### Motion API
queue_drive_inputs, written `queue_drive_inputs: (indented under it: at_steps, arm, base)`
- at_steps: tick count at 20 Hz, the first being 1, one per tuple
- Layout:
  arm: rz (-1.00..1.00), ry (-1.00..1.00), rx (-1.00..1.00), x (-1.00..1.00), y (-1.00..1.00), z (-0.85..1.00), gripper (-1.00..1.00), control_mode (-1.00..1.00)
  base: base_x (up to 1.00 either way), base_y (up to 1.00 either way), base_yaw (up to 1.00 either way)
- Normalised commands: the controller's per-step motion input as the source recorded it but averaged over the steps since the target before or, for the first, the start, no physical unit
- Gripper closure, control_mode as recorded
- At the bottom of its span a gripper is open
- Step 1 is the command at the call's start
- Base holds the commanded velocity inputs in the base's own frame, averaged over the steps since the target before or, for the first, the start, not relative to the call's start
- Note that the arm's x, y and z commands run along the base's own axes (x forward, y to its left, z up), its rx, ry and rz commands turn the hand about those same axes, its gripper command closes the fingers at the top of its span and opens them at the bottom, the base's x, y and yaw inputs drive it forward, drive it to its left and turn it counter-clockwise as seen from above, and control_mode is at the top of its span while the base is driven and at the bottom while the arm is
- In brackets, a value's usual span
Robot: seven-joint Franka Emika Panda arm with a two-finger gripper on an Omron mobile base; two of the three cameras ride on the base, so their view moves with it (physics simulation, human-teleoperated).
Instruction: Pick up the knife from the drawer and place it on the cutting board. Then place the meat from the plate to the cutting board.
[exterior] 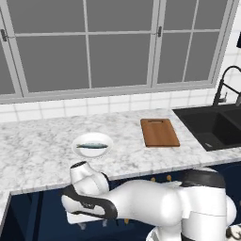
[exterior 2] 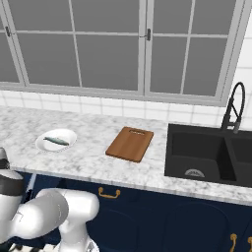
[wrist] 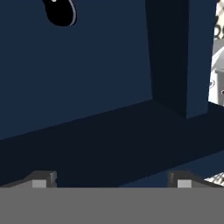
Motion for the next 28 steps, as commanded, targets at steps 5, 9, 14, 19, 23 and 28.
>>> queue_drive_inputs:
  at_steps: [5, 9, 14, 19, 23, 28]
  arm:
    - [0.09, -0.16, -0.20, 0.16, -0.02, 0.13, -1.00, -1.00]
    - [0.13, -0.01, -0.01, 0.58, -0.12, 0.48, -1.00, -1.00]
    - [0.13, 0.00, 0.06, 0.27, 0.00, 0.42, -1.00, -1.00]
    - [0.00, -0.01, 0.00, 0.00, -0.04, -0.36, -1.00, -1.00]
    - [0.00, -0.13, 0.10, 0.04, -0.19, -0.64, -1.00, -1.00]
    - [0.01, -0.12, 0.07, 0.24, -0.07, -0.08, -1.00, -1.00]
  base:
    - [0.00, 0.00, 0.00]
    - [0.00, 0.00, 0.00]
    - [0.00, 0.00, 0.00]
    - [0.00, 0.00, 0.00]
    - [0.00, 0.00, 0.00]
    - [0.00, 0.00, 0.00]
